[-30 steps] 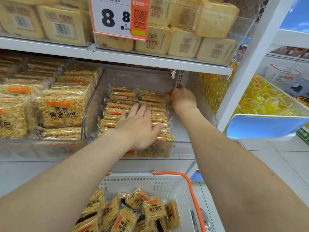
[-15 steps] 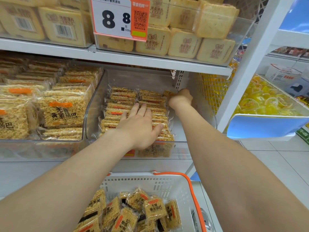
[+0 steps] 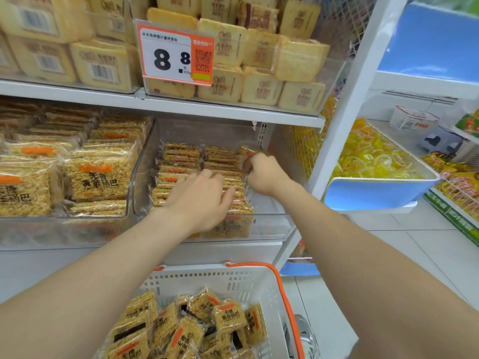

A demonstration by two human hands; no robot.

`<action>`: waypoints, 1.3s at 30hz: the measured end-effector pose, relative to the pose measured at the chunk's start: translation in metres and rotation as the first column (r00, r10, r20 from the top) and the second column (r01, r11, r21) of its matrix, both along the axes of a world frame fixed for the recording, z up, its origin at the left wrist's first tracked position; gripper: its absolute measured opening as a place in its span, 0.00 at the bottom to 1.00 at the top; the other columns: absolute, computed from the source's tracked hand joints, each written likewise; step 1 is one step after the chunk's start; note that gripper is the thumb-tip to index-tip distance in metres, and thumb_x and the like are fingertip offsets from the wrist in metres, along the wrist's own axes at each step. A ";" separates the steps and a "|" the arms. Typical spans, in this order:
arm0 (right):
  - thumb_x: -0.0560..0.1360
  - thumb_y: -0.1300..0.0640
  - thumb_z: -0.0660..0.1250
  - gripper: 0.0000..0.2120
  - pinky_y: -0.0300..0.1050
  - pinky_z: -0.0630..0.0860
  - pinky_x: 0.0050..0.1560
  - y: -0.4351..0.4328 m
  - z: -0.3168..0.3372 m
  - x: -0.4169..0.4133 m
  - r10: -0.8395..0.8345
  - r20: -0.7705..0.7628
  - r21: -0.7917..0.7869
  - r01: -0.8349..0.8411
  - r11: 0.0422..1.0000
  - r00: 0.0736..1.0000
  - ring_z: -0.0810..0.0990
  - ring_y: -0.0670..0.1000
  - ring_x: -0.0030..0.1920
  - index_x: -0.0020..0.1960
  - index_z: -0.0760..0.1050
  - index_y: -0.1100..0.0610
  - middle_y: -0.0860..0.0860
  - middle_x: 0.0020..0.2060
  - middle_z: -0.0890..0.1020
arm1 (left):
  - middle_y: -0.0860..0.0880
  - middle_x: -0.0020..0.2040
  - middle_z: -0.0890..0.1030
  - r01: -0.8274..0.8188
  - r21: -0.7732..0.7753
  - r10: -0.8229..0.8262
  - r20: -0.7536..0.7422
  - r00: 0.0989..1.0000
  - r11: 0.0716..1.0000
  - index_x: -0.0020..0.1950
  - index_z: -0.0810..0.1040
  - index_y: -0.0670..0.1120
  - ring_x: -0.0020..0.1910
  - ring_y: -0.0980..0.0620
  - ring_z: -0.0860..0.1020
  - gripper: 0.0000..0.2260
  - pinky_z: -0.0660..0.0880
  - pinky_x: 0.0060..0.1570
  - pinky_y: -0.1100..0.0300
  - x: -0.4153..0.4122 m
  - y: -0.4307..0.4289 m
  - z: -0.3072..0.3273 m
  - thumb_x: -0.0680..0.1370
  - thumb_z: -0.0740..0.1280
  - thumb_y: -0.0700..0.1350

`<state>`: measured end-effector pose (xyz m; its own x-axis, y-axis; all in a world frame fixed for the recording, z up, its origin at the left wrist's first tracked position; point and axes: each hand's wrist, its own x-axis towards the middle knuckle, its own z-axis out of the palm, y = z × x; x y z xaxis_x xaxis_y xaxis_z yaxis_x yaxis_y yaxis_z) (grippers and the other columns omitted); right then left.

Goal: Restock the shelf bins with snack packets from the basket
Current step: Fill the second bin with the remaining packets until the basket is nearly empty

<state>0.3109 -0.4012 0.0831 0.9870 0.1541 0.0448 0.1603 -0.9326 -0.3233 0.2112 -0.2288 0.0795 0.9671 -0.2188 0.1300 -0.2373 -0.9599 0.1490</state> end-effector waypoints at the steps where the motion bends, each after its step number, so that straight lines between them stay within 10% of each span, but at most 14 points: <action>1: 0.75 0.65 0.63 0.12 0.50 0.80 0.52 0.001 0.001 -0.014 0.018 0.078 -0.035 -0.015 0.999 0.997 0.83 0.60 0.53 0.55 0.81 0.58 0.56 0.51 0.84 | 0.44 0.64 0.78 0.008 -0.002 -0.008 0.021 1.000 1.000 0.66 0.77 0.47 0.62 0.41 0.76 0.23 0.74 0.62 0.45 -0.007 0.001 0.002 0.86 0.51 0.60; 6: 0.74 0.61 0.64 0.08 0.52 0.77 0.42 0.007 0.018 -0.096 0.261 0.384 -0.223 -0.186 0.957 0.886 0.81 0.61 0.45 0.49 0.81 0.56 0.55 0.44 0.83 | 0.46 0.56 0.73 0.076 0.019 -0.078 0.176 0.981 0.997 0.59 0.74 0.47 0.56 0.43 0.72 0.11 0.74 0.53 0.49 -0.042 0.006 0.010 0.82 0.61 0.53; 13: 0.74 0.59 0.63 0.06 0.45 0.65 0.32 0.017 -0.017 -0.154 0.489 -0.038 -0.382 -0.465 0.799 0.872 0.77 0.62 0.39 0.42 0.77 0.53 0.56 0.38 0.80 | 0.50 0.43 0.76 0.123 0.176 -0.088 -0.198 0.976 0.977 0.52 0.72 0.50 0.43 0.44 0.79 0.07 0.71 0.34 0.53 -0.085 0.016 0.004 0.83 0.59 0.52; 21: 0.77 0.66 0.61 0.11 0.54 0.81 0.50 0.006 -0.143 -0.131 0.251 -0.620 -0.411 -0.580 0.703 0.744 0.79 0.58 0.44 0.37 0.71 0.58 0.58 0.53 0.81 | 0.45 0.67 0.77 0.347 0.352 -0.018 -0.678 0.735 0.869 0.74 0.72 0.49 0.59 0.44 0.80 0.18 0.79 0.58 0.50 -0.075 0.018 -0.058 0.85 0.58 0.42; 26: 0.83 0.57 0.61 0.16 0.54 0.77 0.64 -0.002 -0.223 -0.133 0.043 -0.644 -0.342 -0.338 0.877 0.763 0.79 0.59 0.63 0.69 0.74 0.58 0.57 0.65 0.79 | 0.46 0.64 0.80 0.341 0.298 -0.031 -0.711 0.703 0.892 0.72 0.76 0.46 0.48 0.46 0.74 0.20 0.75 0.47 0.54 -0.060 0.006 -0.098 0.81 0.60 0.35; 33: 0.74 0.42 0.69 0.28 0.50 0.80 0.54 0.003 -0.295 -0.152 -0.208 -0.654 -0.148 0.148 0.978 0.727 0.80 0.55 0.51 0.67 0.74 0.59 0.53 0.53 0.81 | 0.46 0.67 0.77 0.336 0.303 0.004 -0.747 0.664 0.892 0.74 0.74 0.48 0.57 0.46 0.80 0.24 0.73 0.45 0.55 -0.059 -0.002 -0.126 0.79 0.63 0.32; 36: 0.66 0.32 0.74 0.59 0.52 0.79 0.57 0.010 -0.313 -0.163 -0.268 -0.651 -0.168 0.209 0.963 0.710 0.80 0.58 0.60 0.83 0.48 0.59 0.55 0.61 0.80 | 0.46 0.65 0.78 0.306 0.273 0.011 -0.762 0.647 0.912 0.74 0.74 0.46 0.47 0.48 0.80 0.23 0.72 0.36 0.59 -0.060 0.005 -0.137 0.80 0.61 0.32; 39: 0.67 0.39 0.78 0.60 0.55 0.83 0.55 0.016 -0.328 -0.164 -0.283 -0.599 -0.168 0.228 0.959 0.749 0.82 0.58 0.55 0.82 0.42 0.56 0.56 0.57 0.81 | 0.45 0.67 0.77 0.269 0.229 0.003 -0.766 0.643 0.935 0.73 0.74 0.46 0.51 0.47 0.80 0.22 0.73 0.38 0.59 -0.060 0.011 -0.142 0.81 0.59 0.32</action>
